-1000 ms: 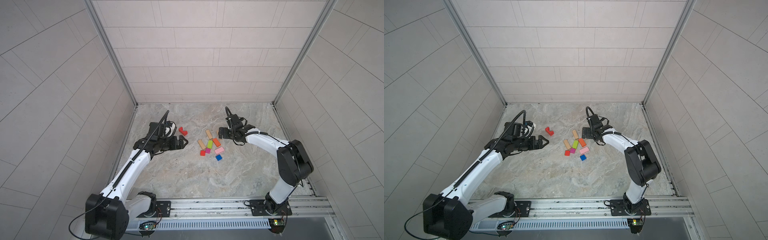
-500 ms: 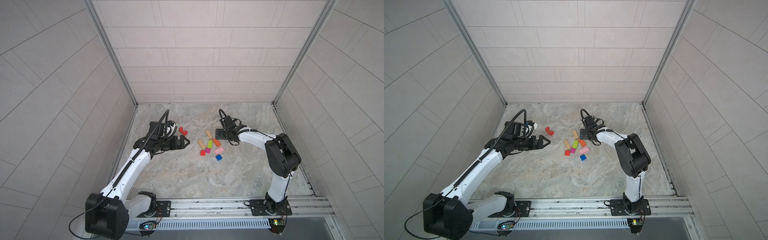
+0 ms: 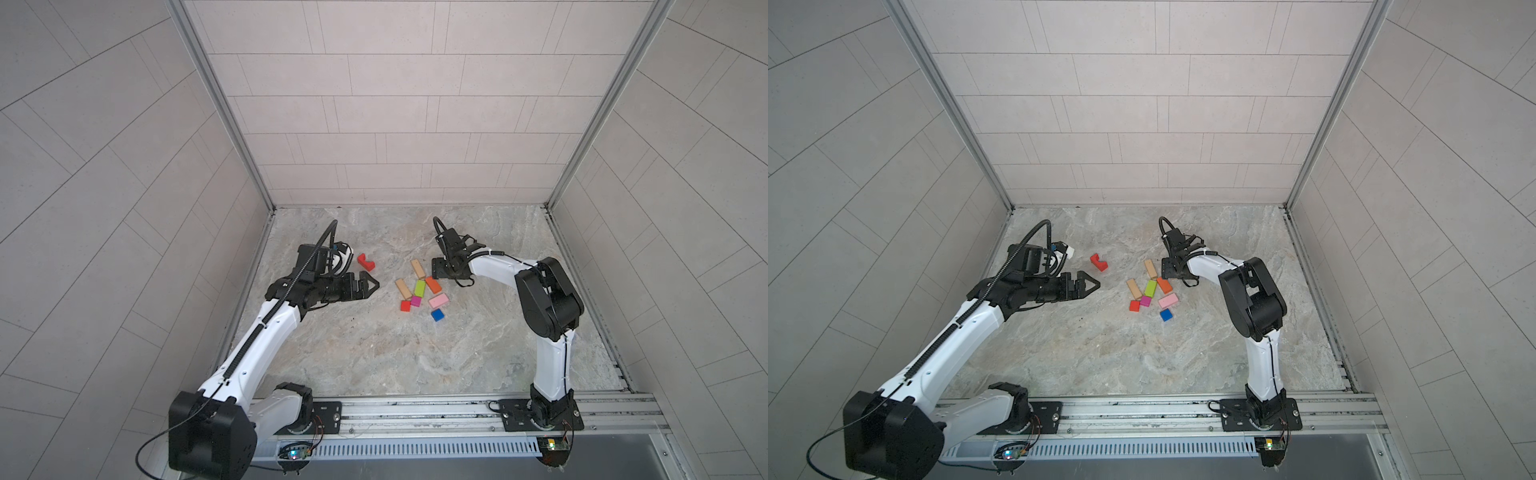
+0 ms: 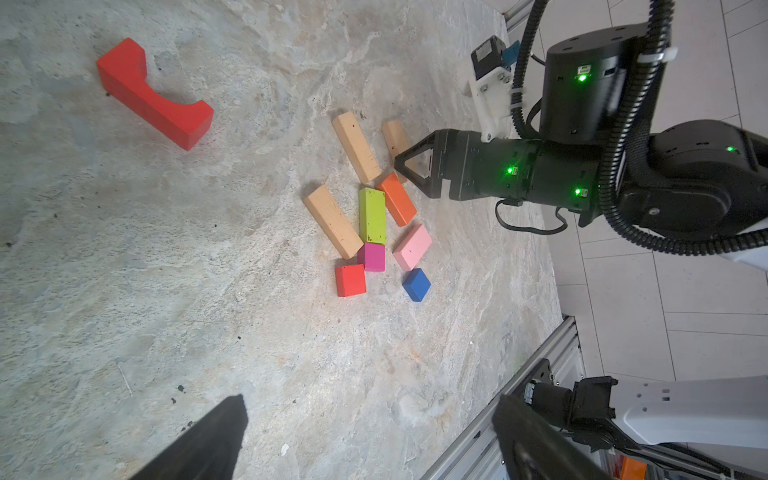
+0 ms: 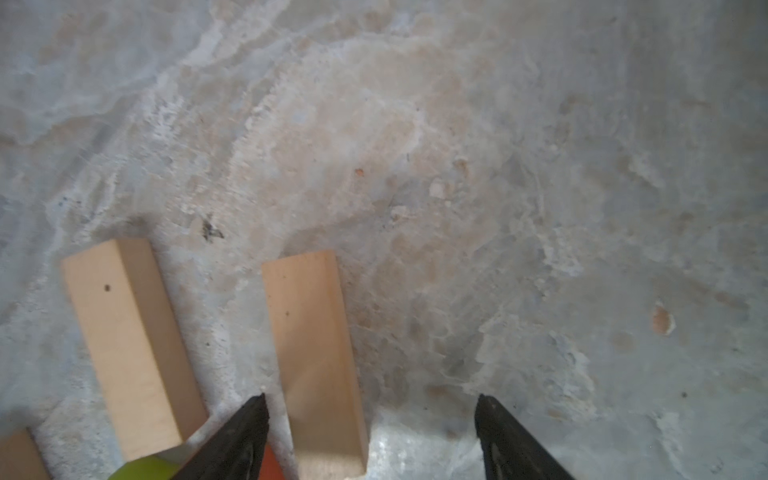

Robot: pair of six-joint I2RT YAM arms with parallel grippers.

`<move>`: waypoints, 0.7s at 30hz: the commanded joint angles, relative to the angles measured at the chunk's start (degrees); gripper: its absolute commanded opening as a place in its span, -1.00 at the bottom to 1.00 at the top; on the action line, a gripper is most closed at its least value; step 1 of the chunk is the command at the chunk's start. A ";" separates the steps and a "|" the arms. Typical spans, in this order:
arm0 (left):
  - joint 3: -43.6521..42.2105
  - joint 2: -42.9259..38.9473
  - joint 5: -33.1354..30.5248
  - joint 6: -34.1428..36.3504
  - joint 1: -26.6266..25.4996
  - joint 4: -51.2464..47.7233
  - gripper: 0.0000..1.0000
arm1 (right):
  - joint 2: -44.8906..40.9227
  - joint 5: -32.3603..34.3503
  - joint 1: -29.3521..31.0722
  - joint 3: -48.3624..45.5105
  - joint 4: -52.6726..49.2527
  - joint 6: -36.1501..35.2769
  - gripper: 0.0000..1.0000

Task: Build the wood block tower
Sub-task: 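Lower the right gripper onto a light wooden plank and close on it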

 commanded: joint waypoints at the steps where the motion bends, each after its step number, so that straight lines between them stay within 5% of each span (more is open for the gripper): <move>1: -0.56 -0.81 -0.81 -0.40 0.03 0.75 1.00 | 0.79 -0.70 -0.50 -1.08 -0.98 -0.02 0.62; 11: -0.69 -0.96 -1.10 -0.54 0.03 0.80 1.00 | -0.91 1.31 -1.96 -4.24 -0.40 0.76 0.98; 21: -0.78 -1.62 -1.52 -0.45 0.01 0.75 1.00 | -4.44 11.12 -4.03 -5.14 -4.18 1.10 0.99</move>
